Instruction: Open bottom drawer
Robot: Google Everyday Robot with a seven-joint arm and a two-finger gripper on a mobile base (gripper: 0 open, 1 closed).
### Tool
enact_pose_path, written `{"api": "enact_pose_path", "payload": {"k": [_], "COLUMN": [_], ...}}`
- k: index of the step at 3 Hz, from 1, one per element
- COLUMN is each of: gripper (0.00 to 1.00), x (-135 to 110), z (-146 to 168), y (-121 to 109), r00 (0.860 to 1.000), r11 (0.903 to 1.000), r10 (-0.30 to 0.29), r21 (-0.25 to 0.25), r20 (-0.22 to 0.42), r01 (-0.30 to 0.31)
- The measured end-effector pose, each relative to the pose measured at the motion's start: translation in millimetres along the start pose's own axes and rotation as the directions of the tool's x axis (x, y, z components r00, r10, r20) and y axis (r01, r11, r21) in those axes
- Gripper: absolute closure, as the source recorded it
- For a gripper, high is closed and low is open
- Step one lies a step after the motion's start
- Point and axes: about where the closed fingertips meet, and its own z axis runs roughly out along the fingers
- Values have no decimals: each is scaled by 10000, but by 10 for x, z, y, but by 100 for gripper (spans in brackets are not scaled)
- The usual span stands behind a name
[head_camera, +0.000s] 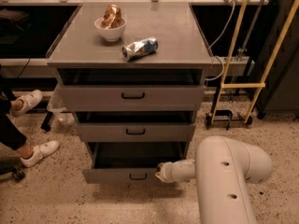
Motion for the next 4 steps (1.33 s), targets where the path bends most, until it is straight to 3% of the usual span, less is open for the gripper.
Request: {"api": "enact_pose_path", "payload": {"k": [4], "gripper": [100], "x": [109], "z": [-114], "y": [153], "r00": [10000], "r11": [10000], "r10": [-49], "r21": [-71], "r20": [59], "r01": [50]}}
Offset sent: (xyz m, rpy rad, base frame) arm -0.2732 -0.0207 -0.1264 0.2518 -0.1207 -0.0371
